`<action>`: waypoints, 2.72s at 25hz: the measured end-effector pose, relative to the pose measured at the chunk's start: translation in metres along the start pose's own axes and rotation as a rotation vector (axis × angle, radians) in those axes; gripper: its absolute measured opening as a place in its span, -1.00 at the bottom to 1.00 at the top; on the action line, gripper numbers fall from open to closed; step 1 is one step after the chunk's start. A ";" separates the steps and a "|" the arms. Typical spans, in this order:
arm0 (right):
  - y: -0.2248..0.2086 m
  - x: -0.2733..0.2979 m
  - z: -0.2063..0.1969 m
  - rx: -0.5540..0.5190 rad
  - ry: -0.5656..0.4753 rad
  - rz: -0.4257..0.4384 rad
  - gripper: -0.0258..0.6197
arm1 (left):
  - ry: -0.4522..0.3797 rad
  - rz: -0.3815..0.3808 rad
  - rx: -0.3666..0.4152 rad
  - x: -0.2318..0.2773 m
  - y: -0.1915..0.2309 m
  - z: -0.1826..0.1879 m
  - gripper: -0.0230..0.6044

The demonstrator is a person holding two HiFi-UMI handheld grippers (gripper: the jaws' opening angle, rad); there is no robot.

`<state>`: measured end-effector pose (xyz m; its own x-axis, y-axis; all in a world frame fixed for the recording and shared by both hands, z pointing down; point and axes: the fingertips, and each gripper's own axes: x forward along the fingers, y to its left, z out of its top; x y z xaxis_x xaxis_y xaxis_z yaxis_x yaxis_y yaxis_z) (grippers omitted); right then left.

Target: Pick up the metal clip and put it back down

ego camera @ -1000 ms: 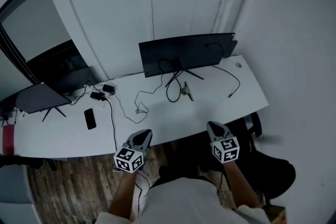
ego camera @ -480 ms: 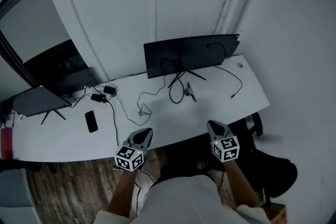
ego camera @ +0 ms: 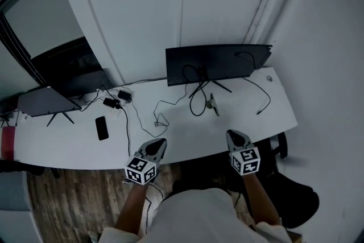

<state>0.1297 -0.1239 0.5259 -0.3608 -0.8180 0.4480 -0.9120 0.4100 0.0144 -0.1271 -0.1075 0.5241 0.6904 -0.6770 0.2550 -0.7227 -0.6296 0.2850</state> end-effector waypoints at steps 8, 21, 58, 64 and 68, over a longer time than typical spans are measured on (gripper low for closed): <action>-0.026 0.045 0.002 -0.020 0.038 0.075 -0.82 | -0.005 0.068 -0.027 0.027 0.015 0.006 -0.82; -0.073 0.107 -0.017 -0.040 0.123 0.171 -0.82 | 0.017 0.119 -0.083 0.097 0.020 -0.005 -0.82; -0.128 0.311 -0.157 -0.019 0.422 0.190 -0.47 | 0.134 0.116 -0.174 0.221 0.040 -0.078 -0.82; -0.135 0.337 -0.178 -0.035 0.452 0.109 -0.33 | 0.144 0.120 -0.191 0.225 0.044 -0.089 -0.82; -0.136 0.348 -0.194 -0.061 0.479 0.069 -0.26 | 0.162 0.133 -0.207 0.223 0.048 -0.098 -0.82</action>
<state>0.1664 -0.3857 0.8533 -0.2759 -0.5166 0.8106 -0.8709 0.4913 0.0166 -0.0046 -0.2513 0.6848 0.5985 -0.6682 0.4419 -0.7965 -0.4371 0.4178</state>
